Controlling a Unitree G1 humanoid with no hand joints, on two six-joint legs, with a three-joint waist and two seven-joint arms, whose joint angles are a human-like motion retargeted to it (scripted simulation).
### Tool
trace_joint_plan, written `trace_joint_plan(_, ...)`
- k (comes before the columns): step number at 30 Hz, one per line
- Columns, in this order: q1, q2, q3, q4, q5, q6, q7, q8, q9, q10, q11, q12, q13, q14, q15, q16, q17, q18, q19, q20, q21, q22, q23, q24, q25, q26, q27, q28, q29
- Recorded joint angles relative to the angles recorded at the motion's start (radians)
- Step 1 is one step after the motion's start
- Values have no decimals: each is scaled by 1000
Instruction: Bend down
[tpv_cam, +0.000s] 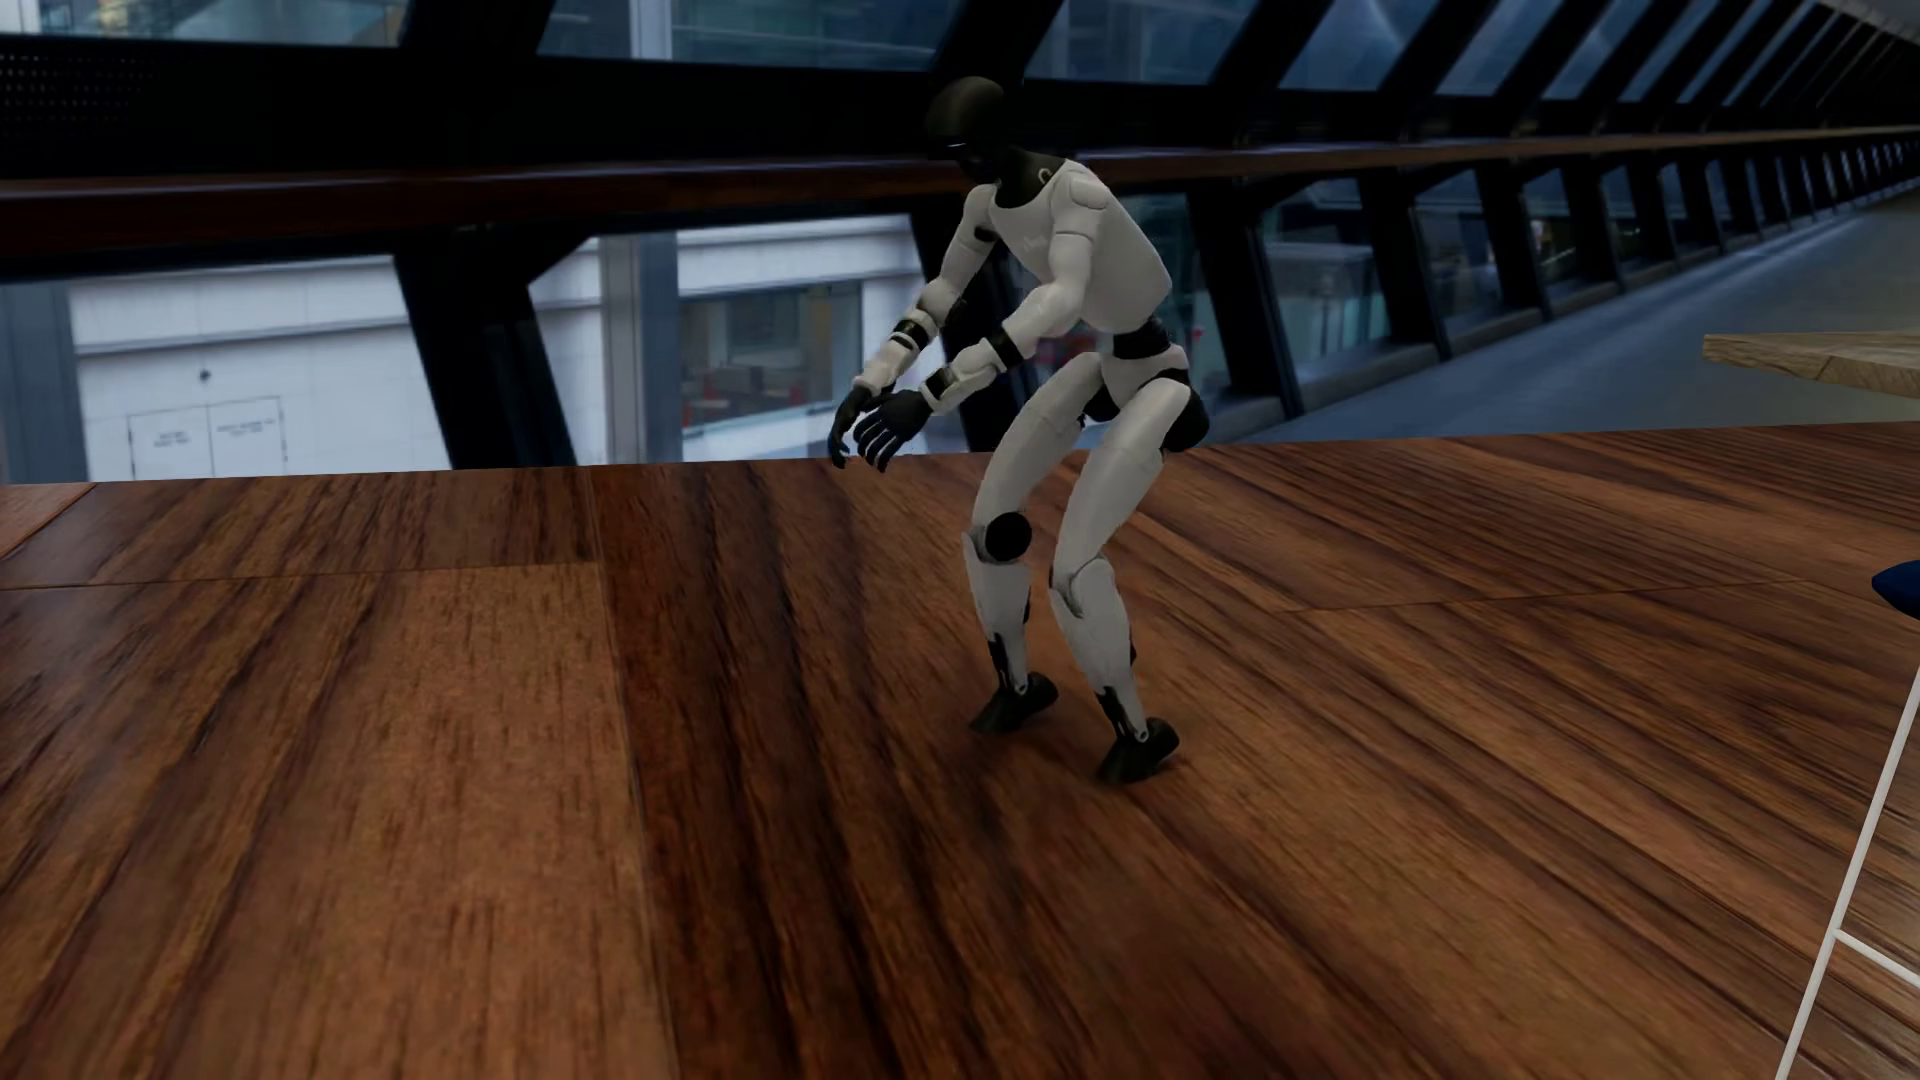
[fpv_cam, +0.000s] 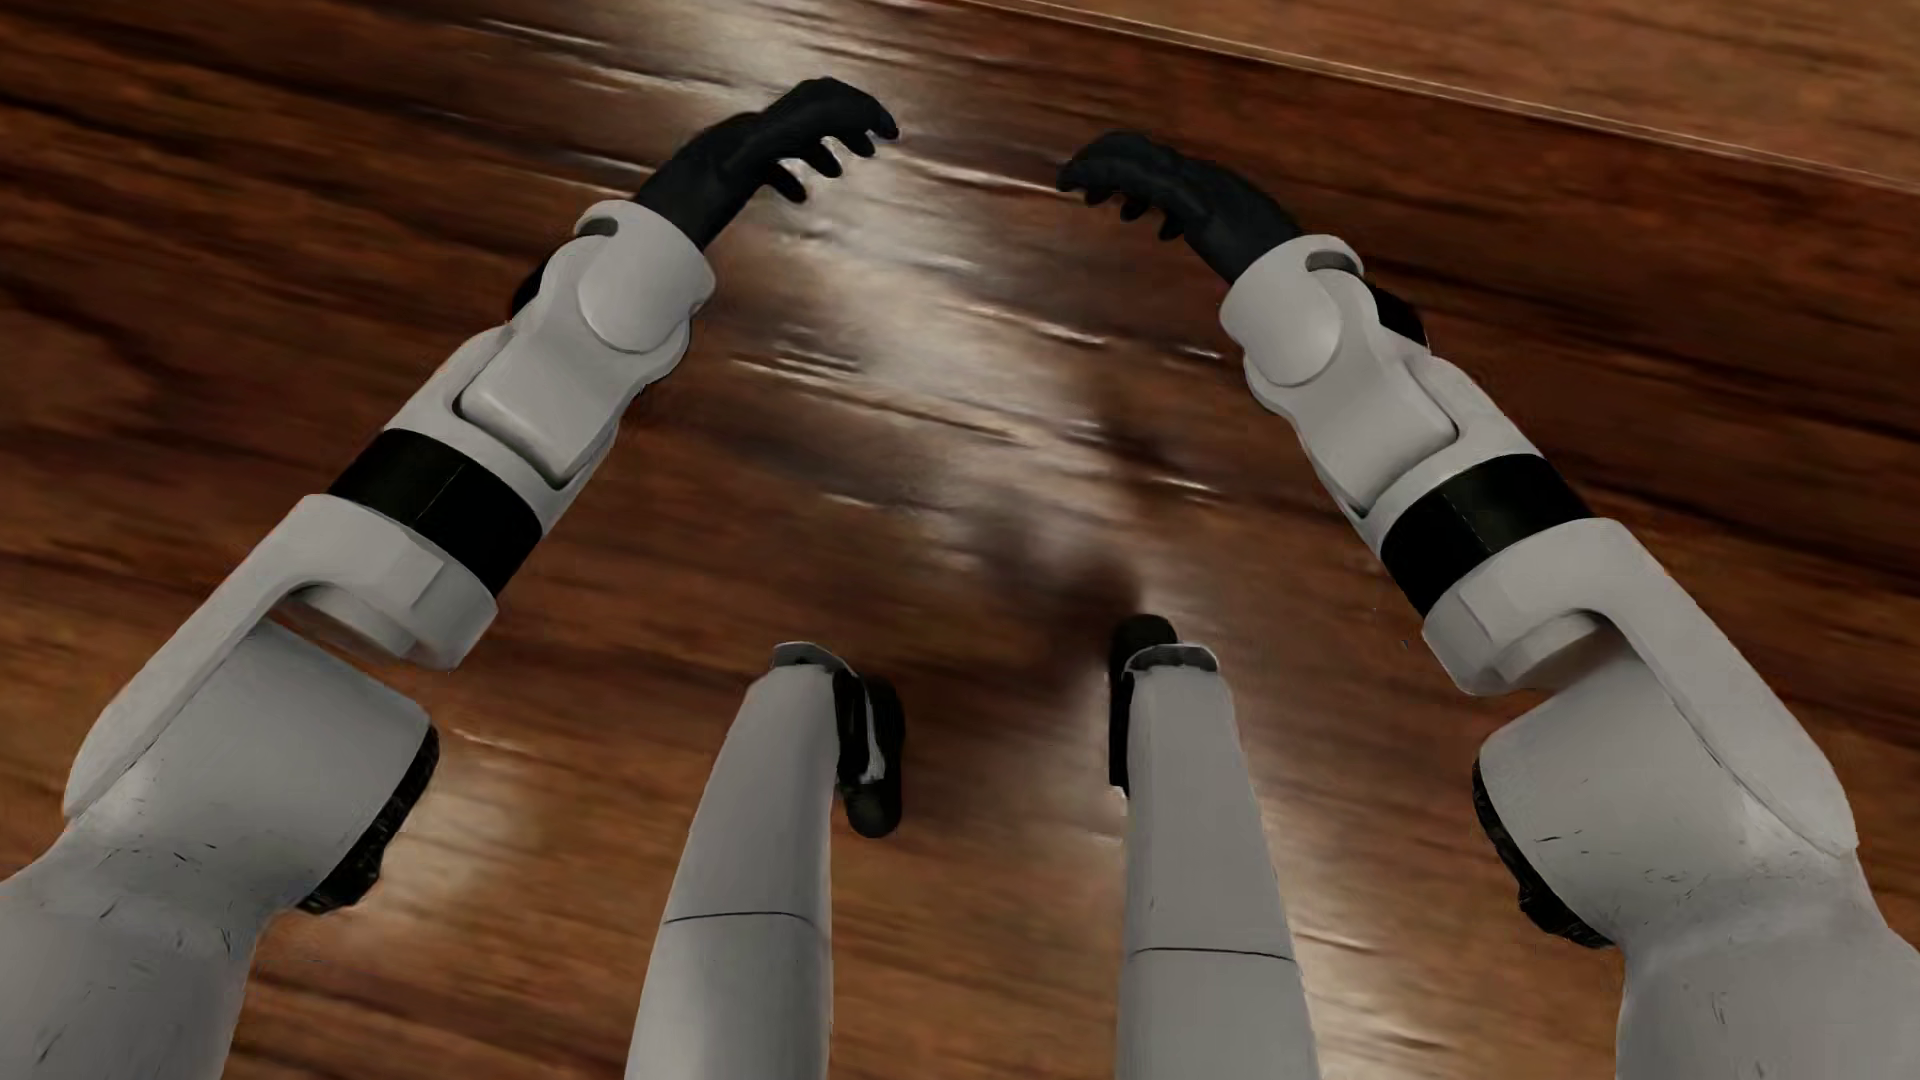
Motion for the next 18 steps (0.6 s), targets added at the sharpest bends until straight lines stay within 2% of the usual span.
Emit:
trace_joint_plan(1,-45,-44,-1,8,-9,6,0,0,0,77,88,-75,-79,-42,-44,6,-2,0,0,-30,24,48,51,0,0,0,0,0,0)
trace_joint_plan(2,-128,-147,0,2,-44,-16,0,0,0,168,202,-133,-142,-89,-97,6,2,0,0,-51,62,90,96,0,0,0,0,0,0)
trace_joint_plan(3,-130,-132,10,43,-19,18,0,0,0,233,266,-212,-223,-128,-144,7,-9,0,0,-80,108,139,143,0,0,0,0,0,0)
trace_joint_plan(4,-166,-166,5,52,-21,13,0,0,0,312,365,-270,-306,-171,-198,26,7,0,0,-135,163,183,203,0,0,0,0,0,0)
trace_joint_plan(5,-210,-212,7,54,-25,10,0,0,0,383,450,-323,-364,-216,-246,32,8,0,0,-138,218,215,232,0,0,0,0,0,0)
trace_joint_plan(6,-257,-259,-3,38,-44,7,0,0,0,447,543,-367,-410,-255,-302,27,7,0,0,-197,232,256,268,0,0,0,0,0,0)
trace_joint_plan(7,-278,-279,19,64,-22,18,0,0,0,511,608,-433,-450,-286,-341,18,-2,0,0,-200,279,297,293,0,0,0,0,0,0)
trace_joint_plan(8,-307,-313,12,58,-29,14,0,0,0,512,678,-404,-480,-317,-379,21,0,0,0,-255,300,334,310,0,0,0,0,0,0)
trace_joint_plan(9,-346,-351,6,43,-34,4,0,0,0,474,685,-376,-454,-340,-404,24,6,0,0,-275,317,363,321,0,0,0,0,0,0)
trace_joint_plan(10,-357,-358,11,68,-15,14,0,0,0,448,653,-350,-431,-350,-427,29,5,0,0,-251,325,364,326,0,0,0,0,0,0)
trace_joint_plan(11,-382,-384,8,58,-22,11,0,0,0,431,627,-333,-420,-362,-442,36,2,0,0,-288,328,377,323,0,0,0,0,0,0)
trace_joint_plan(13,-410,-415,3,50,-31,1,0,0,0,406,597,-314,-403,-383,-465,52,-4,0,0,-239,348,385,304,0,0,0,0,0,0)
trace_joint_plan(16,-437,-440,-6,43,-32,3,0,0,0,397,588,-296,-389,-399,-467,67,-15,0,0,-309,378,397,280,0,0,0,0,0,0)
trace_joint_plan(18,-417,-421,2,56,-12,0,0,0,0,419,623,-299,-387,-394,-444,80,-12,0,0,-293,360,381,277,0,0,0,0,0,0)
